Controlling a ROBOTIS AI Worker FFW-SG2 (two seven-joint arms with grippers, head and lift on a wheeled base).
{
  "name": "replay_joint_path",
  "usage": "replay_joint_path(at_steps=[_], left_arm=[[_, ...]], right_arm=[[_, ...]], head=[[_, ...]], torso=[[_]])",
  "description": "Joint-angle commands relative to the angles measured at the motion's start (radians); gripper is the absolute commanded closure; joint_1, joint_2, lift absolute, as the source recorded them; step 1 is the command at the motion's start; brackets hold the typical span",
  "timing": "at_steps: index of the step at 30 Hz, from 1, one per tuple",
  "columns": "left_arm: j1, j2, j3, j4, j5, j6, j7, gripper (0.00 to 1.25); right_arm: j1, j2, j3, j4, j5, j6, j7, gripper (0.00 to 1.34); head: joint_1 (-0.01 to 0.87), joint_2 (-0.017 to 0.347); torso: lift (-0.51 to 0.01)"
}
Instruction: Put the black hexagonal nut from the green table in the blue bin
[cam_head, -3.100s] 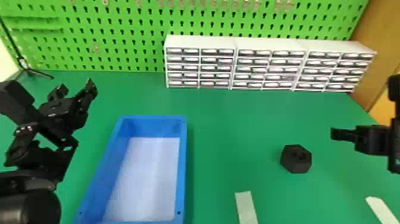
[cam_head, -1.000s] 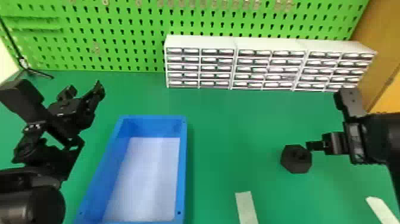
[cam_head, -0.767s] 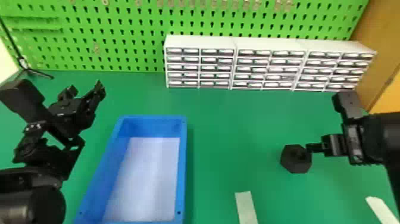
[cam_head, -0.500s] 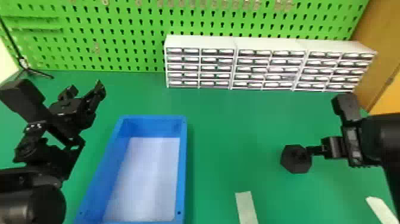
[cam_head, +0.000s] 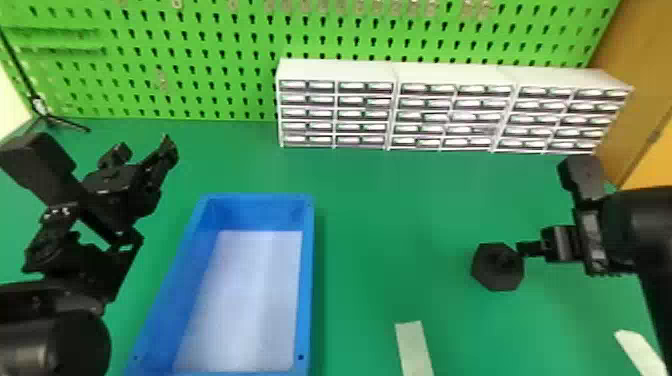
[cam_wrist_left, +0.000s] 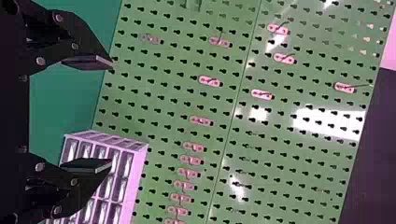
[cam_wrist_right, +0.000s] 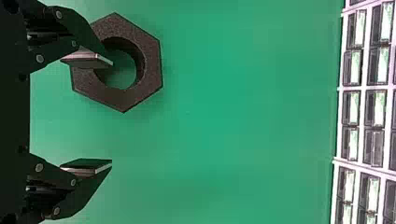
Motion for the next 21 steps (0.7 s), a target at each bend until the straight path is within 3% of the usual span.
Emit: replay_joint_path(at_steps=[1, 21], left_arm=[[0.001, 0.000, 0.000, 0.001, 0.000, 0.002, -0.002, 0.50], [-0.001, 0.000, 0.000, 0.002, 0.000, 0.002, -0.007, 0.50]], right_arm=[[-0.012, 0.002, 0.011, 0.031, 0.003, -0.019, 0.001, 0.50], [-0.049, 0.018, 0.029, 0.152, 0.022, -0.114, 0.001, 0.50]], head=[[0.692, 0.008], [0.692, 0.008]], torso=[[-0.097], [-0.097]])
